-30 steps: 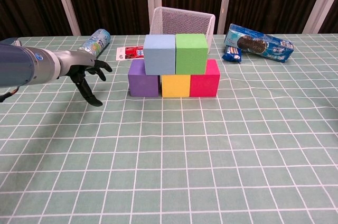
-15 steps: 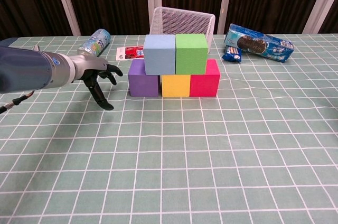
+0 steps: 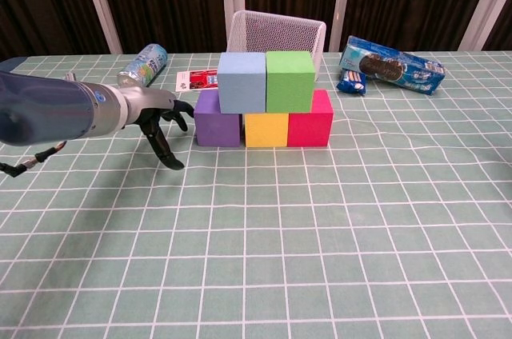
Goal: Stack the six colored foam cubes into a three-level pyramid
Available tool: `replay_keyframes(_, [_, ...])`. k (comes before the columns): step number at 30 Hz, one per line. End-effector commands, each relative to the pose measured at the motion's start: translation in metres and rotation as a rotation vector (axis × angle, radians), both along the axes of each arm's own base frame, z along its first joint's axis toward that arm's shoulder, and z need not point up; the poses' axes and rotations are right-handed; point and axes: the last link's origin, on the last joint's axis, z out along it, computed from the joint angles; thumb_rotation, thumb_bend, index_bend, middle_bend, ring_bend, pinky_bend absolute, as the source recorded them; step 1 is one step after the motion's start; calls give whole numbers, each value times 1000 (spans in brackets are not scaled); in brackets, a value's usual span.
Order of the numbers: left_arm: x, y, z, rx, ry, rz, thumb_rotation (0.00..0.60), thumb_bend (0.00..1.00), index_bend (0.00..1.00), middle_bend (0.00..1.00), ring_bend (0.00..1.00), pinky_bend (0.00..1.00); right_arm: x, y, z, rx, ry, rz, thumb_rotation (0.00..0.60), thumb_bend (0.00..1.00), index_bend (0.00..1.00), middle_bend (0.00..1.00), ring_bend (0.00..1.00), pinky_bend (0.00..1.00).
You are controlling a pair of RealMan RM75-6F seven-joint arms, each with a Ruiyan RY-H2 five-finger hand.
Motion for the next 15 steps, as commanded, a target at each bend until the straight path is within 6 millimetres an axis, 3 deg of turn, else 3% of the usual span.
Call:
replay_keyframes(1, [1,0,-1,0,1,-2,600,305,2,118,16,53,0,0,0,1,-1,0,600,312,0,0,0,0])
replay_keyframes(15, [6,-1,-6,-8,-1,-13,600,306,3,118,16,53,1,0,-1,4,-1,2,600,313,0,0,0,0])
